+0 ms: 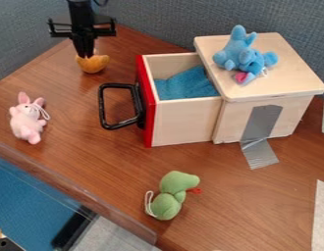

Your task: Moved the orange object to the bottom center of the table

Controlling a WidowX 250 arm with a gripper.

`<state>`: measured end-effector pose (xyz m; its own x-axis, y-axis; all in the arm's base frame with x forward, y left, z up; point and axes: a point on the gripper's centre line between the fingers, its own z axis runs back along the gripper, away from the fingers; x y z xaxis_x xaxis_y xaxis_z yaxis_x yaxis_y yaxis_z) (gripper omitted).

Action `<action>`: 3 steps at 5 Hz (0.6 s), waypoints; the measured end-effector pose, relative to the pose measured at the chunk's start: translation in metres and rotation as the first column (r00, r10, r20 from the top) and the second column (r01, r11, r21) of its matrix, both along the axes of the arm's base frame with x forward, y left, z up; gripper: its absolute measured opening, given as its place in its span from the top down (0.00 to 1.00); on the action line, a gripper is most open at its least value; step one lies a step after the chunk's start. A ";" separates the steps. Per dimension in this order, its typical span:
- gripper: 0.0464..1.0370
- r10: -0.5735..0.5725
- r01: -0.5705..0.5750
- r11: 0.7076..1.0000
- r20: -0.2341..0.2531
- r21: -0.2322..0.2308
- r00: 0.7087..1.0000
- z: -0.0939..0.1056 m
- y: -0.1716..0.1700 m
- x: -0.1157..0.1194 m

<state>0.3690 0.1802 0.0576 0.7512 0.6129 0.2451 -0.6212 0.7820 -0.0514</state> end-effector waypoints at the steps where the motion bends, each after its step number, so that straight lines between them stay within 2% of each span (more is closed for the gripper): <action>1: 0.81 -0.005 0.005 1.000 0.014 0.003 1.000 0.013 0.007 -0.006; 2: 0.54 0.012 -0.013 1.000 0.046 0.017 0.999 0.025 0.017 -0.001; 3: 0.23 0.037 -0.038 0.999 0.048 0.017 0.998 0.016 0.022 0.006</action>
